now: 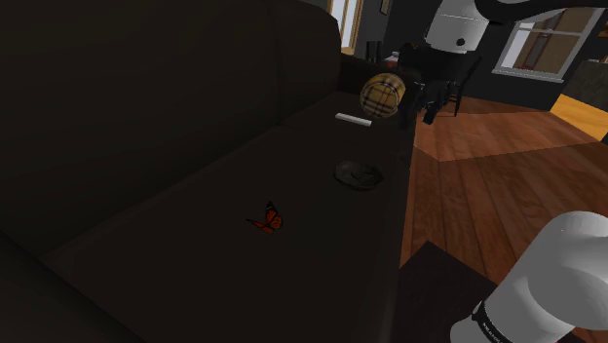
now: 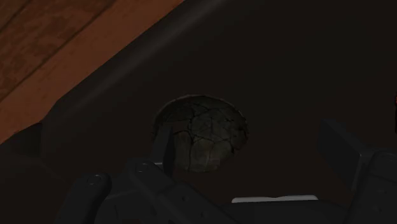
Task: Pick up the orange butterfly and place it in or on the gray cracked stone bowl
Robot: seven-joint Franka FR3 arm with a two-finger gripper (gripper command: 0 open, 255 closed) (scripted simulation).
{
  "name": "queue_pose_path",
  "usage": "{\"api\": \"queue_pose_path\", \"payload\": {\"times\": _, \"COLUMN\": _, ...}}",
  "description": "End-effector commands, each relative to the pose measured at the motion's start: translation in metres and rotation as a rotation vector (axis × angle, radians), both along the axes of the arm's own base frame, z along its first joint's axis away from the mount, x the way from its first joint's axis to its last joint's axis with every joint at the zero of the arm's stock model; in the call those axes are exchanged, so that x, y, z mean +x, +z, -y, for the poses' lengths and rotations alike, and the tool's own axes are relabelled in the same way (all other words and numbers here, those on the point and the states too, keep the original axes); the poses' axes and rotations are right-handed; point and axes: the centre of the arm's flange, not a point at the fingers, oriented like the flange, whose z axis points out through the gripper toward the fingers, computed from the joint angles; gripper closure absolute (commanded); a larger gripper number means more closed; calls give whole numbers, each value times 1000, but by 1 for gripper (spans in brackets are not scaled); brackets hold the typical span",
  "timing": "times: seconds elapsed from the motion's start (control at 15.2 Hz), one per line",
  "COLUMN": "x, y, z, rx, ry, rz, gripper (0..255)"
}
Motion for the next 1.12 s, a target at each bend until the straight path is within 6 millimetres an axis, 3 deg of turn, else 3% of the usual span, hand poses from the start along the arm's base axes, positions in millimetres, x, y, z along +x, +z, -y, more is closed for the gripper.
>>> {"api": "queue_pose_path", "payload": {"times": 0.0, "x": 0, "y": 0, "z": 0, "rx": 0, "ry": 0, "rz": 0, "gripper": 0}}
{"api": "queue_pose_path", "payload": {"times": 1.06, "x": 96, "y": -118, "z": -147, "rx": 6, "ry": 196, "rz": -50, "gripper": 0}}
